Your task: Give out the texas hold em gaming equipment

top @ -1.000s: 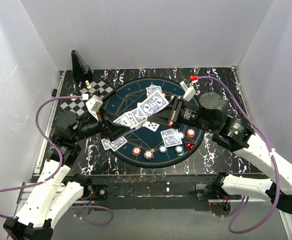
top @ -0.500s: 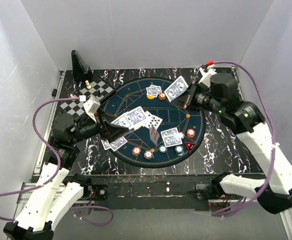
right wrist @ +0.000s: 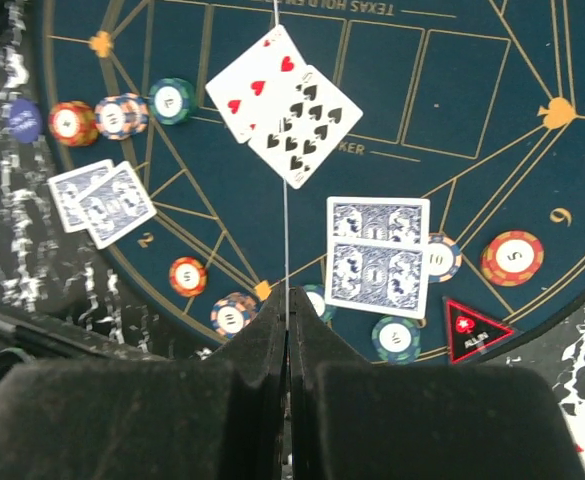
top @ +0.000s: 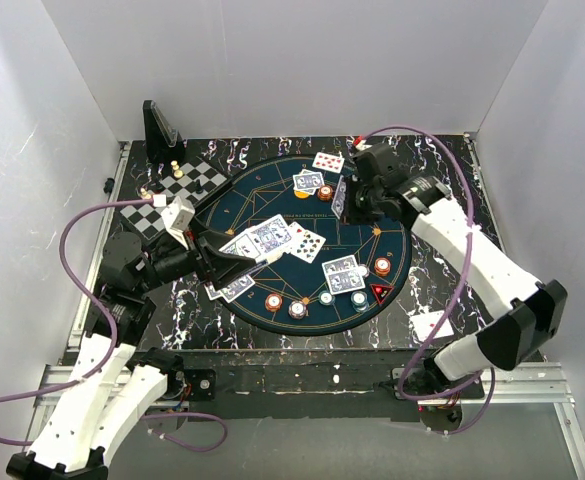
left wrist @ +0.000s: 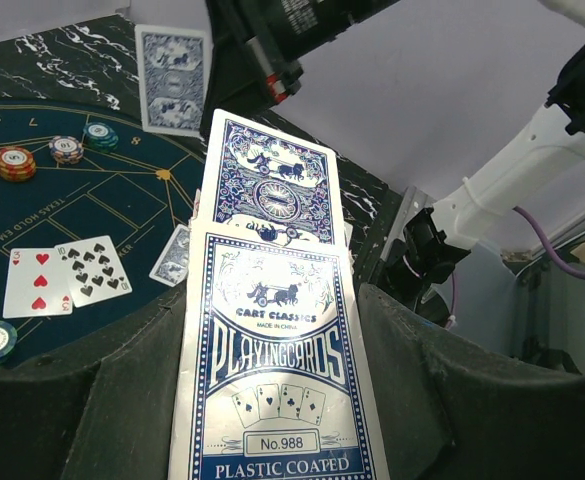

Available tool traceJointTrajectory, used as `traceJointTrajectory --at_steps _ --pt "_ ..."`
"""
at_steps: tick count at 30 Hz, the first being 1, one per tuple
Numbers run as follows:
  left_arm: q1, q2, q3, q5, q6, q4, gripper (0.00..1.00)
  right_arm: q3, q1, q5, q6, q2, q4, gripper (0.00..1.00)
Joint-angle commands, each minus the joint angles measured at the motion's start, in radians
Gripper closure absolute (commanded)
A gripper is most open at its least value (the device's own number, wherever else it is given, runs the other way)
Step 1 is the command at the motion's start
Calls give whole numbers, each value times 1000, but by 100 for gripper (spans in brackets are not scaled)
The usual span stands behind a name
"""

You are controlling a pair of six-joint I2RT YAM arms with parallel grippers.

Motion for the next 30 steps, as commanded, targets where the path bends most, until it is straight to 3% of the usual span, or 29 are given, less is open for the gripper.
traceJointTrajectory --at_steps 1,8,19,30 --pt "9 -24 50 17 -24 -6 100 13 30 106 -87 59 25 99" --pt "9 -26 73 18 -38 -9 100 73 130 258 -173 260 -23 99" --pt "17 -38 118 23 -49 -46 100 284 231 642 -279 605 -190 99" --pt "18 -41 105 23 -55 -40 100 412 301 725 -325 861 -265 99"
